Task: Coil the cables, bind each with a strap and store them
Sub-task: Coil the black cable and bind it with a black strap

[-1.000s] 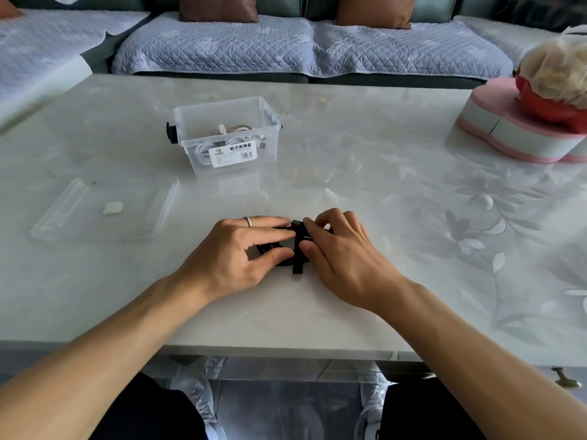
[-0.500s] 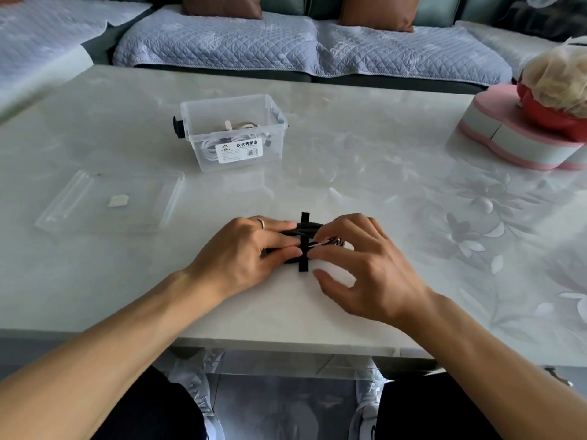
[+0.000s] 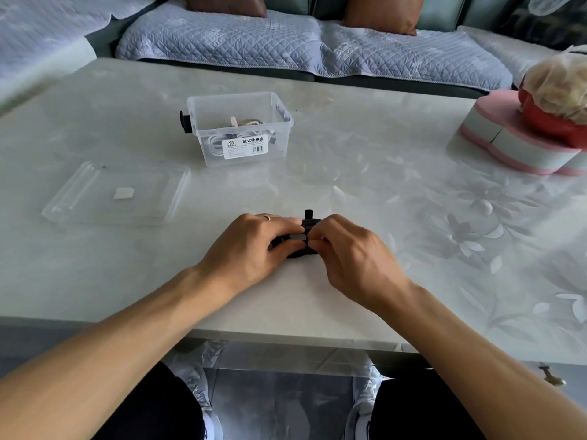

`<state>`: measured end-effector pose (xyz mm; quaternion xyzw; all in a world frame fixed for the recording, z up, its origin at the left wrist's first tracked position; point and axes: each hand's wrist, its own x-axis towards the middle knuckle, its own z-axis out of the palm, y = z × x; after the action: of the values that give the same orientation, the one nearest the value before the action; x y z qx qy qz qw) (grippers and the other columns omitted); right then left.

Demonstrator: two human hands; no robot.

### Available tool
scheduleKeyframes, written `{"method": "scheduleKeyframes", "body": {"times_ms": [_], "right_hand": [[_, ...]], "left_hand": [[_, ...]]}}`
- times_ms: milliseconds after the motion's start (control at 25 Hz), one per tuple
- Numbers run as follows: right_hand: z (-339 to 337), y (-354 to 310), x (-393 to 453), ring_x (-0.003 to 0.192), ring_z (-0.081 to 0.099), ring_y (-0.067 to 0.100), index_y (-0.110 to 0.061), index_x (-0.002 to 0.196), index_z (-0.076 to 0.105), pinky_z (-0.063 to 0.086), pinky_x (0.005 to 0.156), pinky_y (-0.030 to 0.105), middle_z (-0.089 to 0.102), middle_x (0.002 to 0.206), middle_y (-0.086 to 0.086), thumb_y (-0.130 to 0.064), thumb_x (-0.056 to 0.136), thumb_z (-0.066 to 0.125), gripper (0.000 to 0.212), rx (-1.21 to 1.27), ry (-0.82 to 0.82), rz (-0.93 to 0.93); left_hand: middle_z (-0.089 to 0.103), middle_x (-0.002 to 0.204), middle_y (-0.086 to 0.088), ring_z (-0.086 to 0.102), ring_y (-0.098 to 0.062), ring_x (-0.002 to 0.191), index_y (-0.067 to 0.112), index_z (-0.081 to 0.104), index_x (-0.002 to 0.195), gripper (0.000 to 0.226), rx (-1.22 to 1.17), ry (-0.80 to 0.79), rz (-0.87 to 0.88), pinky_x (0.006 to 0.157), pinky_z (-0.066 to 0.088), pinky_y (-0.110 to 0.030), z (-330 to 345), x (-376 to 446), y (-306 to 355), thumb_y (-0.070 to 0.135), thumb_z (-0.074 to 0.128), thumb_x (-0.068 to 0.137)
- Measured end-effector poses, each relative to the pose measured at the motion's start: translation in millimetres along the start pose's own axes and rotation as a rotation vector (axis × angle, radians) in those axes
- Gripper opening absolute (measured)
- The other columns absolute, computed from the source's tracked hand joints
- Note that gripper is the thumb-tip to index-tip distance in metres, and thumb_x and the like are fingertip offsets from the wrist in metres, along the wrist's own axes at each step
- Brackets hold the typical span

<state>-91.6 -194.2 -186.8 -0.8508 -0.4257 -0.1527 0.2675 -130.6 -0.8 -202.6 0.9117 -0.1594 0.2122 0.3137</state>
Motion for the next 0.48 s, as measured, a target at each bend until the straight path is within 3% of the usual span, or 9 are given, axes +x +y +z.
{"method": "scheduleKeyframes", "body": {"times_ms": [120,280,360,480], "right_hand": [[-1.9,0.4,11.9,0.074,0.06,0.024,-0.007,0.082,0.067,0.049,0.058,0.036,0.064,0.089,0.004,-0.008,0.087,0.063,0.006,0.077,0.015,0.16],[-0.6,4.8,14.9,0.107,0.057,0.02,-0.011,0.087,0.068,0.049,0.079,0.032,0.063,0.118,0.001,-0.014,0.089,0.064,0.006,0.059,-0.067,0.236],[-1.0,6.2,14.7,0.105,0.059,0.021,-0.013,0.09,0.066,0.047,0.081,0.032,0.064,0.117,0.001,-0.017,0.091,0.062,0.005,0.111,-0.116,0.276],[-0.1,8.9,16.3,0.107,0.056,0.026,-0.013,0.09,0.065,0.042,0.086,0.032,0.065,0.108,0.004,-0.017,0.09,0.062,0.004,0.151,-0.16,0.277]], "left_hand": [[0.075,0.107,0.001,0.07,-0.017,0.094,0.015,0.078,0.1,0.02,0.01,-0.002,-0.013,0.079,0.053,-0.032,5.1,-0.7,0.3,0.023,0.068,0.085],[0.074,0.111,0.003,0.068,-0.013,0.102,0.017,0.077,0.105,0.021,-0.005,-0.02,-0.033,0.086,0.053,-0.029,0.5,-1.8,9.5,0.019,0.066,0.087],[0.073,0.111,0.007,0.066,-0.007,0.101,0.018,0.076,0.106,0.02,-0.073,-0.079,-0.03,0.088,0.05,-0.02,-4.9,-0.9,12.6,0.019,0.071,0.086],[0.068,0.123,0.005,0.061,-0.007,0.112,0.021,0.075,0.111,0.04,-0.081,-0.093,-0.152,0.096,0.035,-0.002,-7.9,3.0,11.7,0.024,0.085,0.073]]}}
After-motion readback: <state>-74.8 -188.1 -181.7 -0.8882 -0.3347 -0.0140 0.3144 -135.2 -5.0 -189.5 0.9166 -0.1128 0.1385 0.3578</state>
